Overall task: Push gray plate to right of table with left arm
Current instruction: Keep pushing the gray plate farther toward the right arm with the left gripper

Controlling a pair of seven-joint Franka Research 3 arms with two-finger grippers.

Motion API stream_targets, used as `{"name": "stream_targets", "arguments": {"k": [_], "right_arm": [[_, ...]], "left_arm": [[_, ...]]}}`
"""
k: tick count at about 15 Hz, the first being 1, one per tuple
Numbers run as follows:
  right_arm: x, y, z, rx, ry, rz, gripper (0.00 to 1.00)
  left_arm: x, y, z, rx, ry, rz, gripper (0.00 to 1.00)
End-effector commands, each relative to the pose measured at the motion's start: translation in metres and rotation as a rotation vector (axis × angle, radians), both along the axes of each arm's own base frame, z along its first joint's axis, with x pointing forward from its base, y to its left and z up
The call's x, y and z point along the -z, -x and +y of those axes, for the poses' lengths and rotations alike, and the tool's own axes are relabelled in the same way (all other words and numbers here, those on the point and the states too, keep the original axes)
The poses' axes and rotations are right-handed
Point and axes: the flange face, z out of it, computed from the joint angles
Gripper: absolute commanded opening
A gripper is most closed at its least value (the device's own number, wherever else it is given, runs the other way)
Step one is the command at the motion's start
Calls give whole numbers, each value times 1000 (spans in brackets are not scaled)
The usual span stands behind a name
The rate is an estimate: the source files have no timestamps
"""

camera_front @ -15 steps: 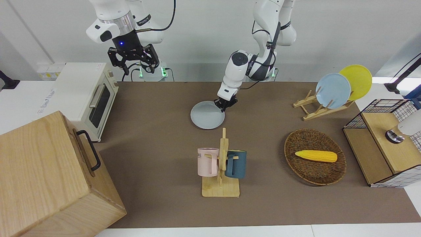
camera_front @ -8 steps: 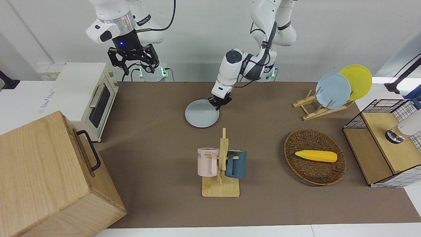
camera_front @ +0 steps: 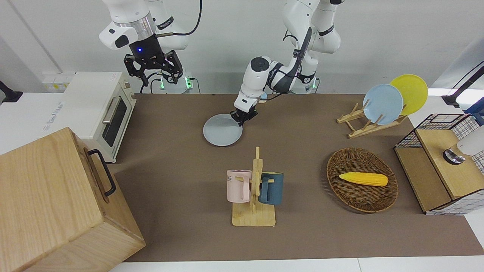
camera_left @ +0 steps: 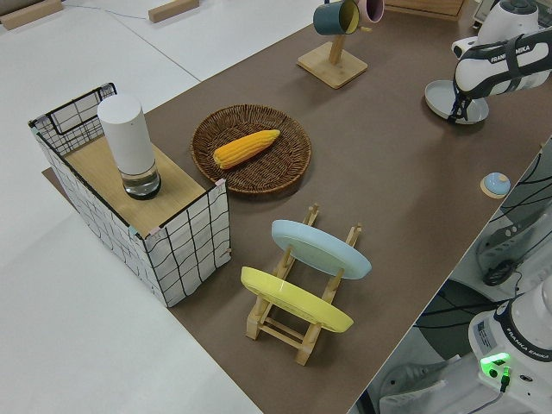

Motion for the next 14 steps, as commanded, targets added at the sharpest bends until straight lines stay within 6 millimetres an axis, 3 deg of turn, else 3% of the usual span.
{"name": "stream_targets", "arguments": {"k": [1,5,10,11,13,14], "right_arm": [[-3,-1,0,2,-18,0,996],[-3,-1,0,2,-18,0,996],[-3,-1,0,2,-18,0,996],[-3,-1,-1,4,-18,0,996],[-3,-1,0,2,-18,0,996],[-3,-1,0,2,-18,0,996]], "left_arm": [[1,0,-14,-23,15,-1,0],[-1,6,-32,-29,41,-15,0],[5,6,-33,-17,38,-20,20],[5,5,-33,-9,32,-25,118],[5,4,-32,-7,32,-28,210],[4,3,-32,-6,33,-30,364]]}}
